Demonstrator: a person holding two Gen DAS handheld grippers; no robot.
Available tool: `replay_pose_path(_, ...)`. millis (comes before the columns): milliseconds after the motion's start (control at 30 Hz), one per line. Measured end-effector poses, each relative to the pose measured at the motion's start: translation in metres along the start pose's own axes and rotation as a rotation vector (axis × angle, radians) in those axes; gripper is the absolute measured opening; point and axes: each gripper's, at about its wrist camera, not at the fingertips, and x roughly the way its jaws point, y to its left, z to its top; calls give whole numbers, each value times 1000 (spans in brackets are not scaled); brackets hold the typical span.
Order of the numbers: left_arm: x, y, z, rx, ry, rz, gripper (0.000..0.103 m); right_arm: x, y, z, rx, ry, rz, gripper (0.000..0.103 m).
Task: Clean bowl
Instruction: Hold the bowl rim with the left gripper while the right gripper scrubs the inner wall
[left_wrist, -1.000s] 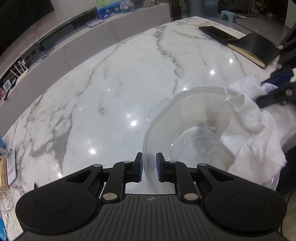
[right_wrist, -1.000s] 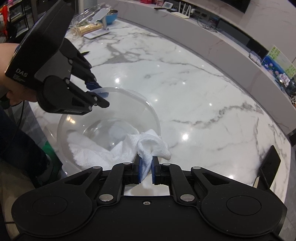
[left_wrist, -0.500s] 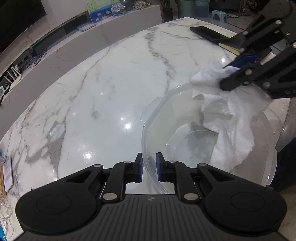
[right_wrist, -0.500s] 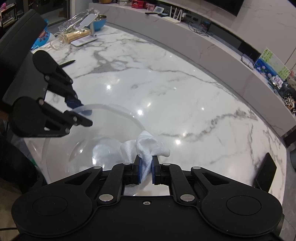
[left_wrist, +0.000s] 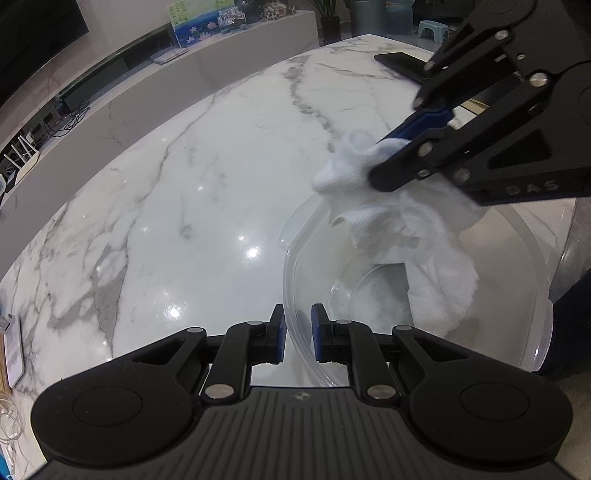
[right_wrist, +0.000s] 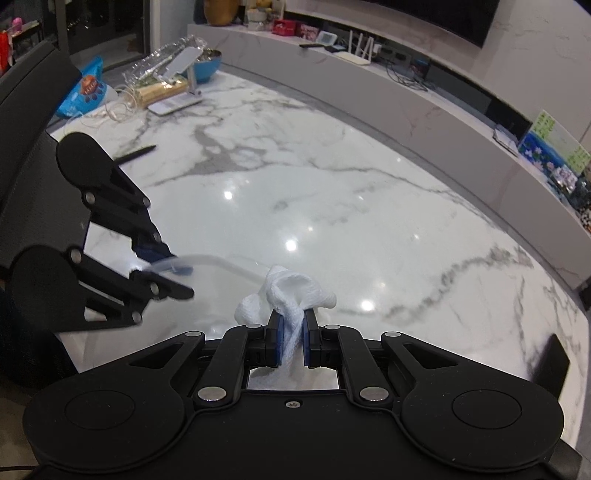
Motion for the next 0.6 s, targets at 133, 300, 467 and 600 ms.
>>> replay_pose_path(133,0,0,0,-1,-1,-2,13,5,5,8,-12,-25,42,8)
replay_pose_path(300,1,0,1,-6,-1,-4,13,10,11,15,-19,-48,101,8)
replay_pose_path(467,1,-1,2,-9,-1,-6,13,14,16,20,-20,-64,153,8)
replay_pose_path(600,0,-2,2,-9,0,-5,13,16,16,22,-8,-72,192,8)
